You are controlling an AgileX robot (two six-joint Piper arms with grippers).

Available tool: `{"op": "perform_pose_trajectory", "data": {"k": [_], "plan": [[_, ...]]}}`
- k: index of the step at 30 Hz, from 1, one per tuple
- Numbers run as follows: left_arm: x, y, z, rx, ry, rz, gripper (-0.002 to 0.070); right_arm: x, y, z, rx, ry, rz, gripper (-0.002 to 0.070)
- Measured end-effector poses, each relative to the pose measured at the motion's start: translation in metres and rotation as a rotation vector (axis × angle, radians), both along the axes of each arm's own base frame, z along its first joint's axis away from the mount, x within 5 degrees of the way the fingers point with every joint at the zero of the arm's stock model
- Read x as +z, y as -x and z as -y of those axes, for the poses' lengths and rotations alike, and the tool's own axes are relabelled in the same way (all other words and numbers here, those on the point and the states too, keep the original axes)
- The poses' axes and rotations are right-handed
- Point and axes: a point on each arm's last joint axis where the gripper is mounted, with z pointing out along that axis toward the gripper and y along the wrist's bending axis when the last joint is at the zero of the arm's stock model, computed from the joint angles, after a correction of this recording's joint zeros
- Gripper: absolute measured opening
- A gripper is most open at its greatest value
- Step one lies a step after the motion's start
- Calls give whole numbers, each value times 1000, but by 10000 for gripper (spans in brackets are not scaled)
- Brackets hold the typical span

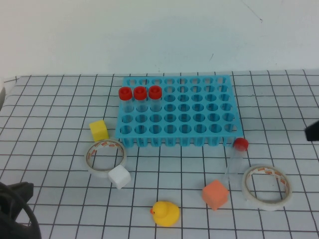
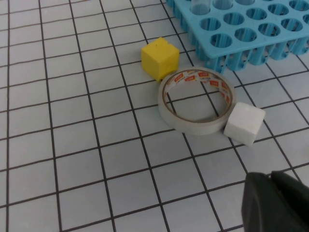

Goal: Place the test tubes

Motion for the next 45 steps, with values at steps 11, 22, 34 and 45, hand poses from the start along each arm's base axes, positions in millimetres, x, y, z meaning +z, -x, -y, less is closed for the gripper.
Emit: {"op": "perform_pose_trajectory", "data": {"k": [11, 22, 34, 45], "plan": [[0, 0, 1, 2, 21, -1, -2, -12, -29, -127, 240, 130, 16, 4], [-1, 1, 1, -7, 20, -15, -2, -44, -24, -155, 280, 188, -115, 4], [-1, 1, 2, -12, 20, -23, -2, -72, -45, -139, -36, 337, -183, 345], [-1, 1, 2, -13, 20, -26, -2, -84, -62, -149, -107, 287, -171, 402]]}}
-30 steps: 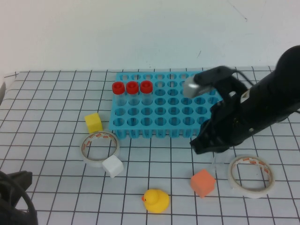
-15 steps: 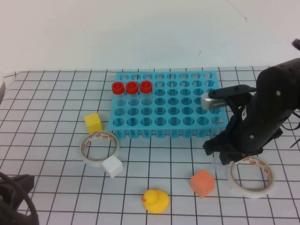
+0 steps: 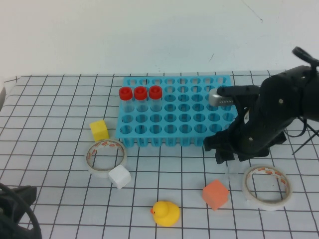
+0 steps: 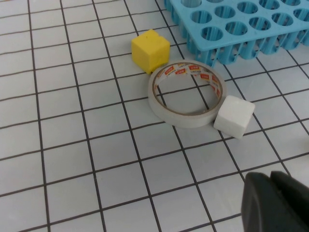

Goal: Place the test tubes

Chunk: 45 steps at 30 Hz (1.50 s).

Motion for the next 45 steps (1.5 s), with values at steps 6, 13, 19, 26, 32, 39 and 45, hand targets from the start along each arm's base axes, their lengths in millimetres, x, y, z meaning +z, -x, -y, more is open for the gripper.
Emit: {"op": "perform_pose_trajectory", "data": {"k": [6, 13, 19, 26, 32, 39, 45], "plan": [[0, 0, 0, -3, 0, -5, -2, -19, -5, -1, -25, 27, -41, 403], [-1, 0, 0, -4, 0, -7, -2, -33, -8, 0, -35, 81, -71, 403], [-1, 0, 0, -5, -1, -7, -2, -35, -9, 5, -33, 135, -68, 403], [-1, 0, 0, -5, -1, -7, -1, -35, -9, 6, -47, 149, -65, 319], [-1, 0, 0, -5, -1, -7, -2, -35, -10, 7, -57, 157, -60, 237], [-1, 0, 0, -5, -1, -7, -2, -34, -13, 15, -132, 218, -27, 237], [0, 0, 0, -5, 1, -7, -2, -33, -14, 25, -186, 323, -5, 237]]}}
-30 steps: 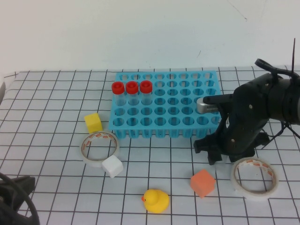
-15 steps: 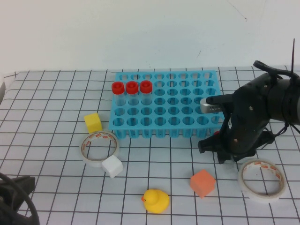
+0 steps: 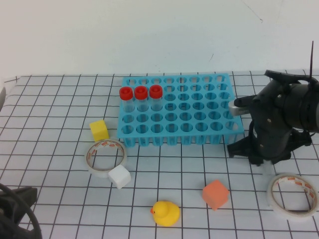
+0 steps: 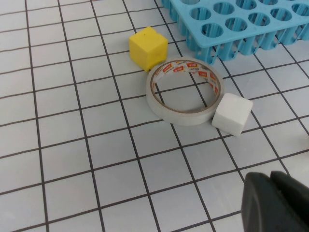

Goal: Place the test tubes

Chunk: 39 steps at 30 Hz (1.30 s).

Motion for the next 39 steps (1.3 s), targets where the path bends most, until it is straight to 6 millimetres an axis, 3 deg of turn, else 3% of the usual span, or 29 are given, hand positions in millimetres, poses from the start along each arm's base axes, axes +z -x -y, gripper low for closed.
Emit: {"op": "perform_pose_trajectory", "data": {"k": [6, 15, 21, 25, 34, 39], "plan": [[0, 0, 0, 0, 0, 0, -2, 14, -4, 10, -61, 76, 99, 237], [0, 0, 0, 1, 10, -1, -2, 84, 9, 26, -98, 49, 318, 237], [1, 0, 1, 3, 29, -2, -2, 128, 25, 22, -21, -141, 430, 237], [1, 0, 1, 7, 35, 3, -2, 149, 32, 5, 96, -292, 526, 237], [12, -8, -6, 101, 44, 139, -2, 178, 50, -58, 466, -504, 831, 237], [26, -13, -12, 173, 56, 258, -2, 180, 70, -93, 687, -637, 951, 237]]}}
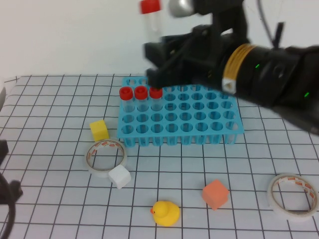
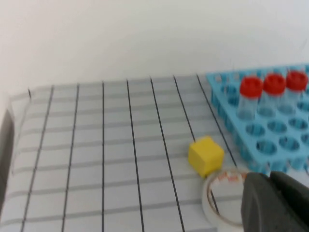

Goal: Place the test tubes

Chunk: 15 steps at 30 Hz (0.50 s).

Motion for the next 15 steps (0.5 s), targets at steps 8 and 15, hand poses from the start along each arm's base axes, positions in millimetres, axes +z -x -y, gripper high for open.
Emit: {"op": "perform_pose_trajectory", "data": {"k": [8, 15], "plan": [[36, -1, 0, 9, 28, 112, -2, -27, 17, -42, 168, 41, 31, 237], [45, 1, 4, -28, 101, 110, -2, -57, 20, -72, 324, 15, 60, 237]]}}
